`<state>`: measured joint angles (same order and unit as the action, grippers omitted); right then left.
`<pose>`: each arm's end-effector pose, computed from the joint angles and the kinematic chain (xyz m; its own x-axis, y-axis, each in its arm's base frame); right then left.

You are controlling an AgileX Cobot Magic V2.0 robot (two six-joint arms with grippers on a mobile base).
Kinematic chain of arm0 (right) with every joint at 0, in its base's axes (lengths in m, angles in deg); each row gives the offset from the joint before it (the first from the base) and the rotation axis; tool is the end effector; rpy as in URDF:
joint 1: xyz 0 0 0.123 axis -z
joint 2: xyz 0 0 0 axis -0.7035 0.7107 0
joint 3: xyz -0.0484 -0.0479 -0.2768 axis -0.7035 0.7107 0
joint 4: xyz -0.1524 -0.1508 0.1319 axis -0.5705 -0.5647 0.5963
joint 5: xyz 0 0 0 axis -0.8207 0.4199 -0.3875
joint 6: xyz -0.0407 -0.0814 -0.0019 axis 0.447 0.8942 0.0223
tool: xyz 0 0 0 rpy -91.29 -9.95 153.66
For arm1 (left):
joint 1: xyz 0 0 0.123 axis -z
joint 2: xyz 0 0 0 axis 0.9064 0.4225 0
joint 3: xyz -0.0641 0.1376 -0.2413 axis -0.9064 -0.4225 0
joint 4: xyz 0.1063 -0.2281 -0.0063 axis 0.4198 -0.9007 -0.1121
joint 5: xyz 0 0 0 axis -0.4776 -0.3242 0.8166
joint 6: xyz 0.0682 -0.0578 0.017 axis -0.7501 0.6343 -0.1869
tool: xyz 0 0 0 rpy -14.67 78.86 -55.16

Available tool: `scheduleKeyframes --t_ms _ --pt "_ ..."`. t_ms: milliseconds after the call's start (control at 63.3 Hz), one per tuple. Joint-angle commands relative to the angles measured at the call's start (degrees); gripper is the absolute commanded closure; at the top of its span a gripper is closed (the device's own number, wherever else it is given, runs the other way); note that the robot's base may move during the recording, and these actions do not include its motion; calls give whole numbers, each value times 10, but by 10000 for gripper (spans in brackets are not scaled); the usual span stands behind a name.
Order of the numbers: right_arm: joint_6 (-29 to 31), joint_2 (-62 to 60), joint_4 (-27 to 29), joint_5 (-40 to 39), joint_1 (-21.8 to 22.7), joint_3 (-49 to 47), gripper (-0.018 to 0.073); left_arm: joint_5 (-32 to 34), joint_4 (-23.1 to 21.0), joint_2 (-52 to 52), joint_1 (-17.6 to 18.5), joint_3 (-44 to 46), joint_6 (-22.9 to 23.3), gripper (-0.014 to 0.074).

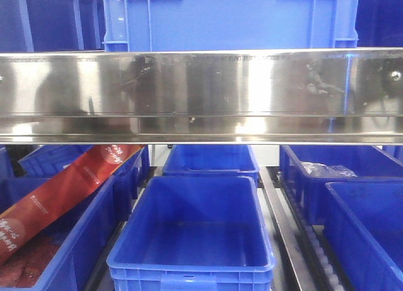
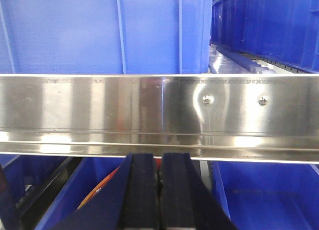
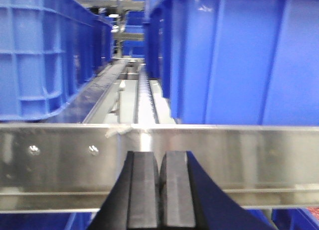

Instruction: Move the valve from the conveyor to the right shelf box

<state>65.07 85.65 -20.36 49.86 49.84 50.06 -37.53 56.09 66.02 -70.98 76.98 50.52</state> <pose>0.0554 -0.0030 0.2244 -0.0063 0.0109 -0.9999 0.0687 0.9976 0.0105 0.0566 0.0061 0.2006 -0.0573 0.0584 -0.9966 -0.1023 0.9927 0.0641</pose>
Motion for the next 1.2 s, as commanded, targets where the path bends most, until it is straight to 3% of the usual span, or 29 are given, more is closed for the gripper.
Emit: scheduleKeyframes --t_ms 0,1184 --pt "15 -17 3 -14 8 27 727 8 -3 -4 -1 1 4 708" --pt "23 -17 -4 -32 -2 44 727 8 -3 -4 -1 1 4 708"
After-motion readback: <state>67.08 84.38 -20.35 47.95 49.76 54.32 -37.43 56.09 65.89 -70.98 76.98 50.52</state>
